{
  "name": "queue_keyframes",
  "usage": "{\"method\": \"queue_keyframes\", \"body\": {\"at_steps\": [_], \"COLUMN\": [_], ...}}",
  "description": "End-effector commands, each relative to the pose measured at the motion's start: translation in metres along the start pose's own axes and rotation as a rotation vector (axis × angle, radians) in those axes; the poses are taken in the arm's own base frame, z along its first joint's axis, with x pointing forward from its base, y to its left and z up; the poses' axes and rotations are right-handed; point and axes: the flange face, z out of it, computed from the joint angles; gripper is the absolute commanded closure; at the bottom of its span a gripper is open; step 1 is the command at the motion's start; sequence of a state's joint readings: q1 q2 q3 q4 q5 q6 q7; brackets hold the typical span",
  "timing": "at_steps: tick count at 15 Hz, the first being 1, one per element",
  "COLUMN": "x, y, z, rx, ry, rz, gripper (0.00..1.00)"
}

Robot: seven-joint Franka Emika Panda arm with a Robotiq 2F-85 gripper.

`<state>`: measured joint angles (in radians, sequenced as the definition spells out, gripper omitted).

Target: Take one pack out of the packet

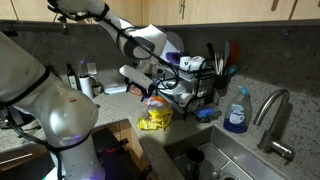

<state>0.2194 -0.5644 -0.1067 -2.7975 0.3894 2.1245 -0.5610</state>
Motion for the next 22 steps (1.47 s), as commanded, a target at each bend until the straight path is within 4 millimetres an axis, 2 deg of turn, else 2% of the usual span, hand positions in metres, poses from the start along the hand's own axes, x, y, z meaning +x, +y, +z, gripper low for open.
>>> {"method": "queue_keyframes", "body": {"at_steps": [1,6,9,12,17,20,22], "x": [0.015,0.02,0.019,0.018,0.027,0.032,0.039], "y": [0.016,0.049,0.058,0.059,0.049,0.046,0.051], "z": [0.023,0.058,0.082,0.106,0.137,0.15,0.151], "rx": [-0.019,-0.063,-0.053,-0.044,-0.109,-0.165,-0.206], "ry": [0.039,0.036,0.007,-0.025,-0.025,-0.003,0.019], "rz": [-0.025,-0.017,-0.024,-0.038,-0.039,-0.044,-0.041], "gripper": [0.01,0.01,0.0,0.0,0.05,0.08,0.09]}}
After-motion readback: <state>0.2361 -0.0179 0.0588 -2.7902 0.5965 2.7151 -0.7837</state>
